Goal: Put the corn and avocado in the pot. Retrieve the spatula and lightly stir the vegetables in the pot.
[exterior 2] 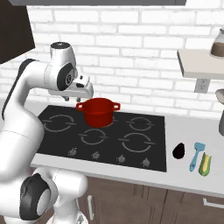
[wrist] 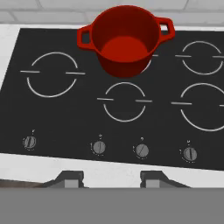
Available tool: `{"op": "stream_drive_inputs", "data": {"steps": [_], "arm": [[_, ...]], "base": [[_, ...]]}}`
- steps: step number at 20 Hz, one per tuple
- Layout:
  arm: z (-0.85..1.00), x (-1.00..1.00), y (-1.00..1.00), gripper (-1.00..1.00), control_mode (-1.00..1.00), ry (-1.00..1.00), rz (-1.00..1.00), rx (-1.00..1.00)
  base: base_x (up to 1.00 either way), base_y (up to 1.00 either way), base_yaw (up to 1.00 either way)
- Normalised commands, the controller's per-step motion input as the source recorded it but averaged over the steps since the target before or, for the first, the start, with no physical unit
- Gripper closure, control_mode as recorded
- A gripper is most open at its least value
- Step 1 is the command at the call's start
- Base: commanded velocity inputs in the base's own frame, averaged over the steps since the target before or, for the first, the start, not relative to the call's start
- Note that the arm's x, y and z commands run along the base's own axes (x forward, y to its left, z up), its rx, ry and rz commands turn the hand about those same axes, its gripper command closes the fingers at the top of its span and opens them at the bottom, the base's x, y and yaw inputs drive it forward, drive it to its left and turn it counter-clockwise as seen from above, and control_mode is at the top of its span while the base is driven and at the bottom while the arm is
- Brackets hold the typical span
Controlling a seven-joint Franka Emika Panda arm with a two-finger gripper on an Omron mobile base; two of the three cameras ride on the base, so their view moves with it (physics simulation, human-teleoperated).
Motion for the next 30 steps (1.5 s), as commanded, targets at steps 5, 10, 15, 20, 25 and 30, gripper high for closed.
{"op": "stream_drive_inputs", "data": {"steps": [5, 10, 15, 20, 25, 30], "arm": [[0.0, -0.14, 0.0, -1.0, -1.0, 0.01, 0.0, 0.0], [-0.12, -0.3, -0.19, -1.0, -1.0, 0.12, 0.01, -0.03], [-0.23, -0.53, -0.71, -1.0, -1.0, 0.08, 0.0, 0.0], [-0.1, -0.34, -0.96, -1.0, -1.0, 0.01, -0.02, 0.0], [-0.03, -0.16, -0.79, -1.0, -1.0, 0.0, -0.13, 0.0], [-0.09, 0.0, -0.48, -1.0, -1.0, 0.0, -0.43, 0.0]], "base": [[0.0, 0.0, 0.0], [0.0, 0.0, 0.0], [0.0, 0.0, 0.0], [0.0, 0.0, 0.0], [0.0, 0.0, 0.0], [0.0, 0.0, 0.0]]}}
